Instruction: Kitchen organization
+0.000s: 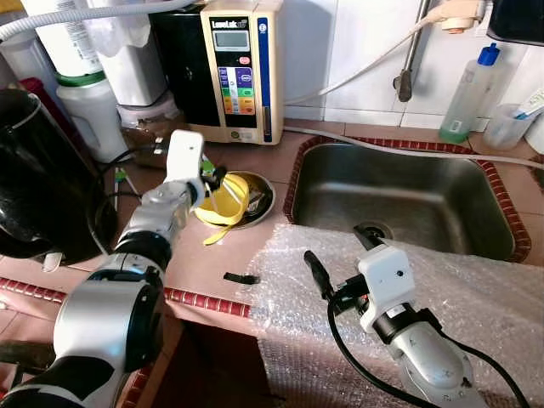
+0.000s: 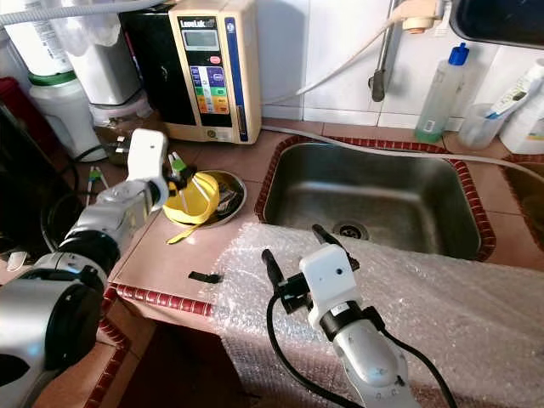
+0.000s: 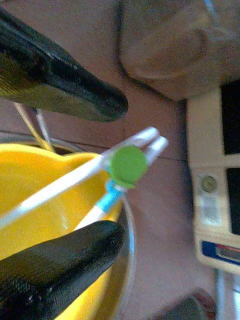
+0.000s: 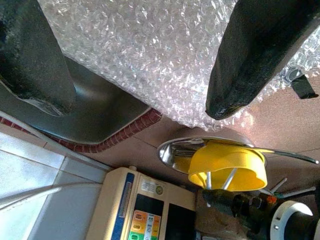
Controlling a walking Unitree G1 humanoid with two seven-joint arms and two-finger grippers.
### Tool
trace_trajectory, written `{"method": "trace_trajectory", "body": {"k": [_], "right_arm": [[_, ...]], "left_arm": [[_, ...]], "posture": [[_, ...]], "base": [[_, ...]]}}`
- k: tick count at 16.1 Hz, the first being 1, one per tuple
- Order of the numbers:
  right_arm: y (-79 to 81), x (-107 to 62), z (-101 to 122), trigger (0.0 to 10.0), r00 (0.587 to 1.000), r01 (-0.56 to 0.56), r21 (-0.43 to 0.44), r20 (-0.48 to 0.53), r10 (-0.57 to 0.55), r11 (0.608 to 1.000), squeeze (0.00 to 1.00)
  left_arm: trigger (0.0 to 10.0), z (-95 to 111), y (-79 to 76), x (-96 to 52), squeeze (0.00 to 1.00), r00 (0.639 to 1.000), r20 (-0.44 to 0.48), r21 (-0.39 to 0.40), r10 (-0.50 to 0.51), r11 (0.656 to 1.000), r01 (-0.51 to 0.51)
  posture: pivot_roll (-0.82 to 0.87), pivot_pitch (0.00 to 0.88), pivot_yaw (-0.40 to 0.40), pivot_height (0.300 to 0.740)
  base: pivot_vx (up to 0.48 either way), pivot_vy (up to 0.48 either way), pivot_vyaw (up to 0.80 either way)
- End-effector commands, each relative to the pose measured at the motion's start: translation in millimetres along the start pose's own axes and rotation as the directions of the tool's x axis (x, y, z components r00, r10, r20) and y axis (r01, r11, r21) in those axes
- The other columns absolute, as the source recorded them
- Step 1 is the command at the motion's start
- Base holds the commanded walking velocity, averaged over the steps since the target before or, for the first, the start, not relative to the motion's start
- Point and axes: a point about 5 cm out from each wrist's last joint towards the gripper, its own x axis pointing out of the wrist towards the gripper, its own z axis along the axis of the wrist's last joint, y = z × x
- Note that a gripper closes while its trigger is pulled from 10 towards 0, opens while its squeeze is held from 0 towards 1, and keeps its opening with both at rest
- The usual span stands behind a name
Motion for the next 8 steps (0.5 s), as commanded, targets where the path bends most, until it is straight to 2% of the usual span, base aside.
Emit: {"method": "trace_trajectory", "body": {"k": [1, 6, 7, 8], "right_arm": [[0.5, 1.4, 2, 10.0, 1.0, -0.009, -0.003, 0.009, 0.009, 1.0, 0.0], [0.5, 0.1, 1, 10.0, 1.0, -0.006, -0.004, 0.005, 0.006, 1.0, 0.0], [-0.1, 0.2, 1, 10.0, 1.0, -0.003, -0.005, 0.005, 0.003, 1.0, 0.0], [-0.5, 0.2, 1, 10.0, 1.0, -0.001, -0.006, 0.005, 0.001, 1.0, 0.0]], "left_arm": [[10.0, 0, 5.0, -0.8, 1.0, 1.0, -0.006, 0.02, 0.015, 1.0, -0.015], [10.0, -12, 4.1, -1.4, 1.0, 0.998, -0.065, 0.052, 0.006, 0.999, -0.003], [10.0, -12, 3.1, -1.3, 0.0, 0.998, -0.065, 0.055, -0.002, 0.998, 0.005], [10.0, -11, 2.9, -1.3, 0.0, 0.998, -0.062, 0.055, -0.004, 0.998, 0.008]], "posture": [[0.0, 0.0, 0.086, 0.74], [0.0, 0.0, 0.088, 0.74], [0.0, 0.0, 0.09, 0.74], [0.0, 0.0, 0.092, 0.74]], "base": [[0.0, 0.0, 0.0], [0.0, 0.0, 0.0], [0.0, 0.0, 0.0], [0.0, 0.0, 0.0]]}}
